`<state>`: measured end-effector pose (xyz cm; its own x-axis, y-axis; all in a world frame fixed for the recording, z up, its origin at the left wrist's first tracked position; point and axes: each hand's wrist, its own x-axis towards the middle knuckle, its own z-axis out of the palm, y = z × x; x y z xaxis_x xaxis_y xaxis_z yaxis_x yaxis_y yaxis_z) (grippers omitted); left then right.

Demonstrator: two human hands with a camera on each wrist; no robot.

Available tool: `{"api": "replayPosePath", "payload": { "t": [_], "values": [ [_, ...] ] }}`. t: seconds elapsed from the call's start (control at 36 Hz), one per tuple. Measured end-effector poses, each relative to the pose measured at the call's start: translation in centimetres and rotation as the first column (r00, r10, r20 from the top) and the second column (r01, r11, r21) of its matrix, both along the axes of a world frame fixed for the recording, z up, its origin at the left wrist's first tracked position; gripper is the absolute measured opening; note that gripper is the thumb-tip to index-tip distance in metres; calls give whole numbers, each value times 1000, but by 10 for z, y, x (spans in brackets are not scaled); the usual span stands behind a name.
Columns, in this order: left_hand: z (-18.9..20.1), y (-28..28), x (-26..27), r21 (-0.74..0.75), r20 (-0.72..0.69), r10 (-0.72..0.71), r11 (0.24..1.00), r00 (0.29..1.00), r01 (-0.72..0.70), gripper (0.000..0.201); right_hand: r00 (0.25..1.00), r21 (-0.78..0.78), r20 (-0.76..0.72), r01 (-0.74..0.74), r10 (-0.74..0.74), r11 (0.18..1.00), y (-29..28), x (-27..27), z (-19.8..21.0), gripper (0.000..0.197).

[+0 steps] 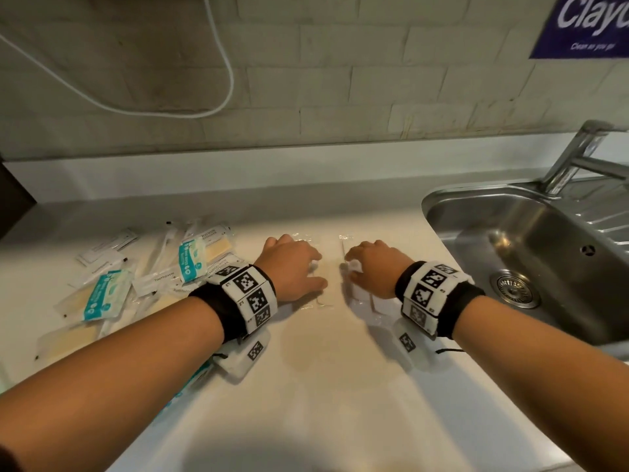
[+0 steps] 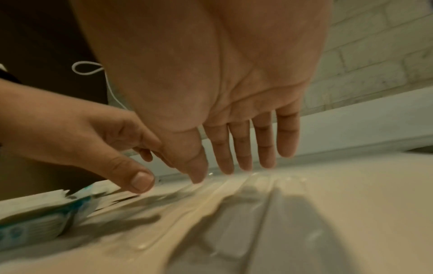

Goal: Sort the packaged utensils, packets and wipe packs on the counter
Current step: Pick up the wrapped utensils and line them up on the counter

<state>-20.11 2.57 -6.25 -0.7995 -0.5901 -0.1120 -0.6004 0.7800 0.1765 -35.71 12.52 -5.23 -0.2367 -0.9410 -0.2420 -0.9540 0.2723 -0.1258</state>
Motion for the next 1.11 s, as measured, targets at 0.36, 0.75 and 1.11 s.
{"api": "replayPosePath", "payload": {
  "t": [0.36, 0.75, 1.11],
  "values": [
    [-16, 41, -53, 1, 256, -199, 979, 946, 206, 59, 996, 159, 8, 89, -92, 983, 30, -28, -8, 49],
    [-12, 35, -32, 48, 319, -134, 991, 938, 125, 65, 997, 153, -66, -23, 34, 988, -3, -16, -8, 48],
    [-15, 28, -31, 1, 274, -98, 995, 957, 101, 67, 996, 150, -13, -90, 93, 984, 0, -20, -12, 53]
  ]
}}
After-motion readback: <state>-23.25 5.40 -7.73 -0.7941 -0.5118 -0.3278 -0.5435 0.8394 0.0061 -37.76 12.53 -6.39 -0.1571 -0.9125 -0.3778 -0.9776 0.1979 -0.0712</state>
